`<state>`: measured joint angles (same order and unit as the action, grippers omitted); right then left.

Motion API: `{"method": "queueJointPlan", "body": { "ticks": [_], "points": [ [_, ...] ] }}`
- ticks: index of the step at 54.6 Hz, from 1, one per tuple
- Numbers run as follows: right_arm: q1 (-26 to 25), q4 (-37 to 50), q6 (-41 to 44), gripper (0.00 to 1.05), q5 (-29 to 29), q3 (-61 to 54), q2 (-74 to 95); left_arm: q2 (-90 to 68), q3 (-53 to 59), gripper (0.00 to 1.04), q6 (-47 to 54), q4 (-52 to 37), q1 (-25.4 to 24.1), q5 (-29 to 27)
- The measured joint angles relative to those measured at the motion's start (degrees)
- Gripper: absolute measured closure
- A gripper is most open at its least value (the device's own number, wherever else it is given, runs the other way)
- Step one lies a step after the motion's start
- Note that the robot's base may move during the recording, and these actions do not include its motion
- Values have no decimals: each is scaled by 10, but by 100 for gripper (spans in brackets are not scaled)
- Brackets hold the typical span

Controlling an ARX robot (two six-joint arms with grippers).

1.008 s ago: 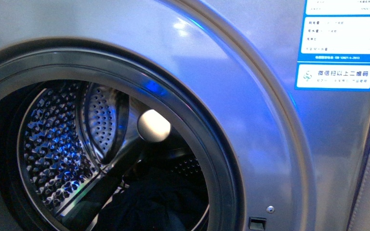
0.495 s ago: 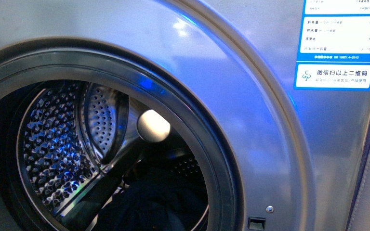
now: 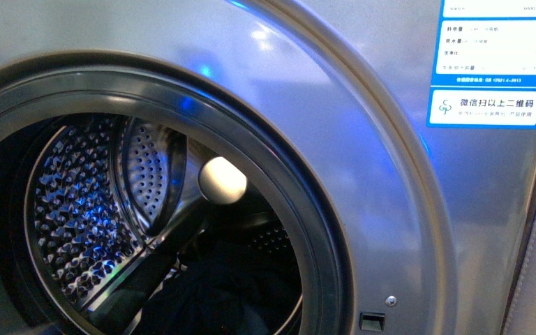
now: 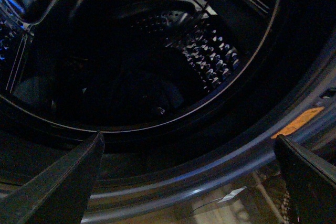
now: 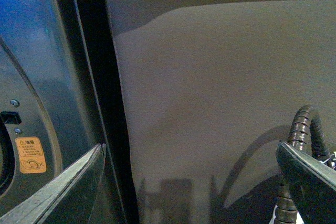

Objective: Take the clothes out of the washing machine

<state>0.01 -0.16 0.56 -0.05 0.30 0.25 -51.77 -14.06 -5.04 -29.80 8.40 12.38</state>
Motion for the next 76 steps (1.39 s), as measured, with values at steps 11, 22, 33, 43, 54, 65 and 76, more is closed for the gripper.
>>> {"method": "queueJointPlan", "body": {
  "ticks": [11,22,33,43,54,65,76],
  "points": [
    [0,0,0,8,0,0,0,-82,-34,7,0,-37,9,-17],
    [0,0,0,8,0,0,0,-152,-61,7,1,-66,32,-34],
    [0,0,0,8,0,0,0,-208,-92,7,3,-89,60,-53],
    [0,0,0,8,0,0,0,-236,-108,7,3,-97,83,-66],
    [0,0,0,8,0,0,0,-273,-130,7,5,-111,102,-75],
    [0,0,0,8,0,0,0,-319,-163,7,11,-120,103,-82],
    [0,0,0,8,0,0,0,-359,-194,7,18,-125,103,-86]
  ]
}}
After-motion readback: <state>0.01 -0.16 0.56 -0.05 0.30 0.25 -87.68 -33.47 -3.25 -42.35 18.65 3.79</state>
